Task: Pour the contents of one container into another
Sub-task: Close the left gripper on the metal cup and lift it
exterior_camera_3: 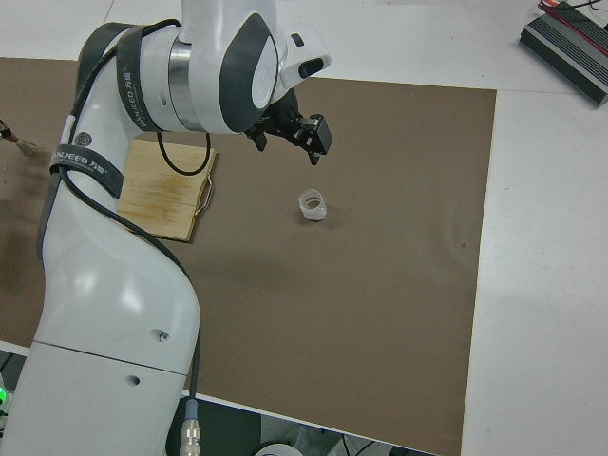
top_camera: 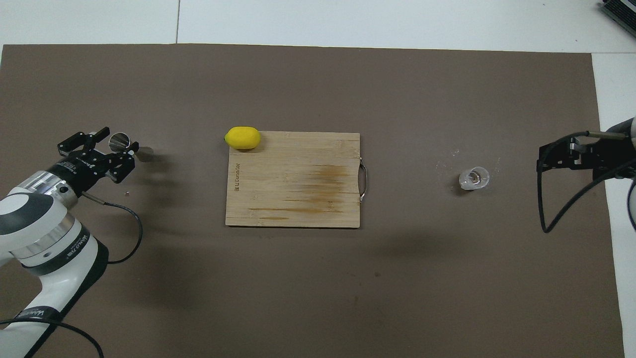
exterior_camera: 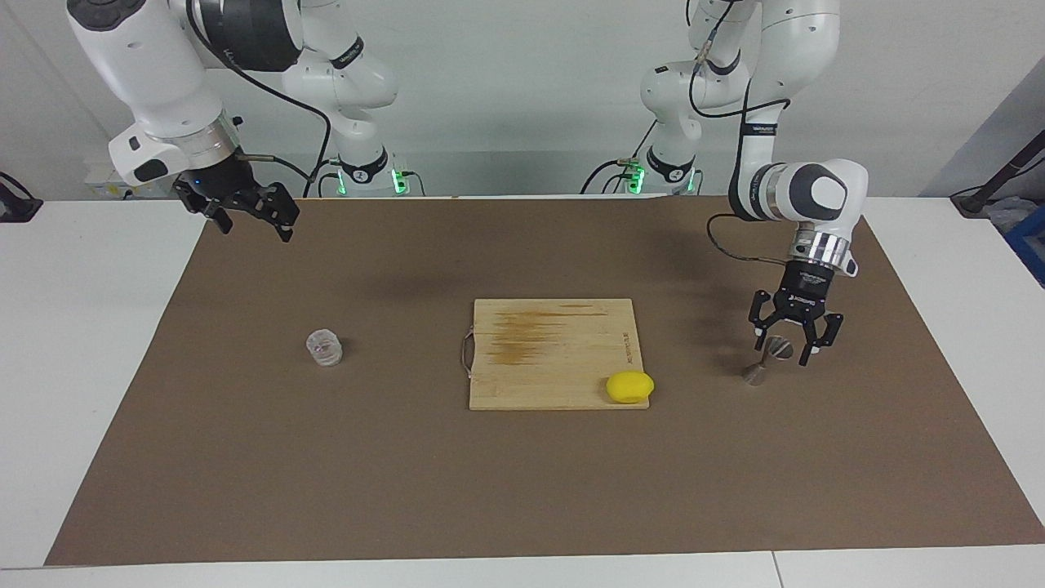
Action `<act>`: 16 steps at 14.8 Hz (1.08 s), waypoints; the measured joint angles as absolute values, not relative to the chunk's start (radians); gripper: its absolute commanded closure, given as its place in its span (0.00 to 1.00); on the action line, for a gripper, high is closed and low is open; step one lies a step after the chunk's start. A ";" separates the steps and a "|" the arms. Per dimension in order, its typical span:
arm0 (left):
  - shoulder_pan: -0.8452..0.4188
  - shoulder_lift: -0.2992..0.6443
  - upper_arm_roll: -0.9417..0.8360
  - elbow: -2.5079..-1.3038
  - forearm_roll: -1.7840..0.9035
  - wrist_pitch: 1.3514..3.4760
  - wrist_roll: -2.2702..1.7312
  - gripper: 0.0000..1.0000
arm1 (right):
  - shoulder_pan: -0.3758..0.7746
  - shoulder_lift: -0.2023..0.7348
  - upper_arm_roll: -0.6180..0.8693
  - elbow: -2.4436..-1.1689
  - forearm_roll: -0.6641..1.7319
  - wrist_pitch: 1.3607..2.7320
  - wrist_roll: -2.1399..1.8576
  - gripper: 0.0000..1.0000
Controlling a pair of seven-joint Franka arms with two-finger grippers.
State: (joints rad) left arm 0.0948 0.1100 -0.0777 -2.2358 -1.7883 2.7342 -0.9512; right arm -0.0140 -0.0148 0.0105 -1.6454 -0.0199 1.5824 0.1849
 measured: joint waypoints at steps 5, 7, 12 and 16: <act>0.095 0.110 -0.078 -2.243 -1.788 2.735 -0.936 0.23 | -0.014 -0.016 0.011 -1.647 -0.020 1.582 0.185 0.00; 0.095 0.110 -0.078 -2.243 -1.788 2.735 -0.932 0.26 | -0.014 -0.016 0.011 -1.647 -0.020 1.582 0.185 0.00; 0.095 0.110 -0.077 -2.244 -1.789 2.740 -0.928 0.45 | -0.014 -0.017 0.011 -1.647 -0.020 1.582 0.185 0.00; 0.095 0.110 -0.079 -2.244 -1.789 2.749 -0.926 0.83 | -0.014 -0.017 0.011 -1.647 -0.020 1.582 0.185 0.00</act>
